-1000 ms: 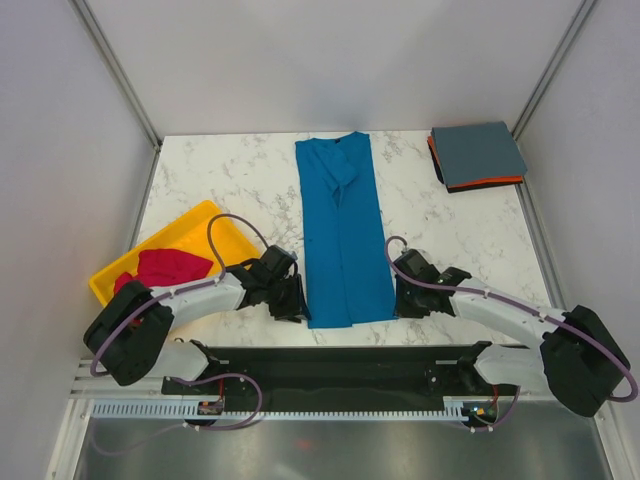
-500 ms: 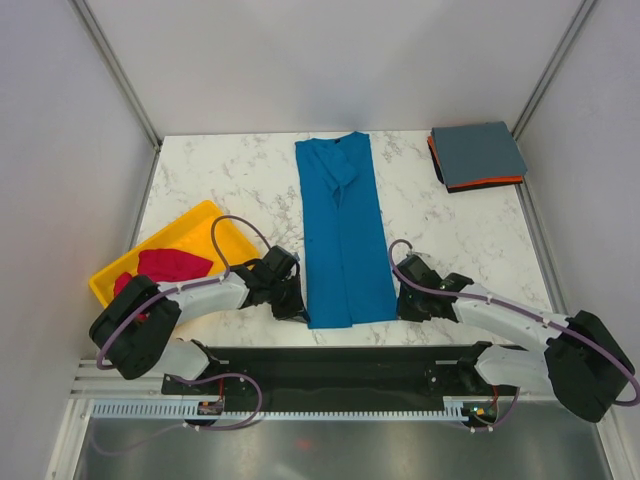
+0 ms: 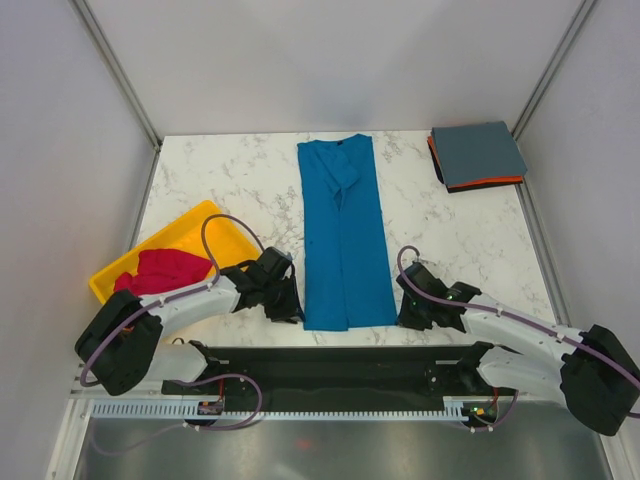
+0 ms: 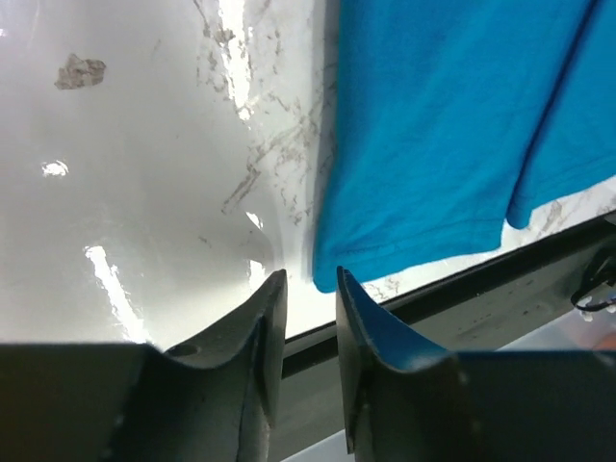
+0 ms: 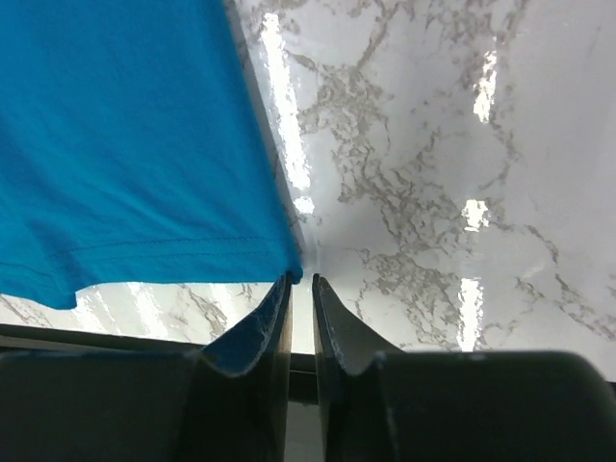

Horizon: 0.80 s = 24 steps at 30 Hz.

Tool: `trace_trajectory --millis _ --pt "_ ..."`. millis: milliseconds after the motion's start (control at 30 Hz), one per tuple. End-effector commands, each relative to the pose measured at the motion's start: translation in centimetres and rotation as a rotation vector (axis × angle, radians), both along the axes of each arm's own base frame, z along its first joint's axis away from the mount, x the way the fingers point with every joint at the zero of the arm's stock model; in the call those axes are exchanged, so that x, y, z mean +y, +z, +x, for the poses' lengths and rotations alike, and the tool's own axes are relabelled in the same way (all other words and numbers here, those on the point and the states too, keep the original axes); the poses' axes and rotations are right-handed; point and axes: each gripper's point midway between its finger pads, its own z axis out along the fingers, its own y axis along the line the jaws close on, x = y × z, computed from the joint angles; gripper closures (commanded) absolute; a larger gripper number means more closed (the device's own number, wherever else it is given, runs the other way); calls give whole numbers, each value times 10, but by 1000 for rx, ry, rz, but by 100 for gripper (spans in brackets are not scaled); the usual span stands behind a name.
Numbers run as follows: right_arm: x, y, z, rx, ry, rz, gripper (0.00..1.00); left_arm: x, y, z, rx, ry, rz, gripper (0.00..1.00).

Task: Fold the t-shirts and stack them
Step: Fold the tshirt

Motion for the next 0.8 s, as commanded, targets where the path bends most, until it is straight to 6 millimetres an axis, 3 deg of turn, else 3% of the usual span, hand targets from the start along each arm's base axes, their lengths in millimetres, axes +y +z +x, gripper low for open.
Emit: trace_trajectory --millis 0,133,300,467,767 --pt "-3 18 5 -24 -7 -23 78 -2 16 0 -30 -14 -32 64" --pt "7 40 18 -65 25 -16 75 -3 16 -4 -24 -15 -48 62" --pt "16 45 30 -63 102 -58 71 -7 5 -10 4 -22 -77 60" --pt "16 37 32 -62 150 -91 64 -6 -5 -14 21 -21 -63 60" --pt "6 12 17 -23 193 -109 59 -6 -21 -19 59 1 -71 63"
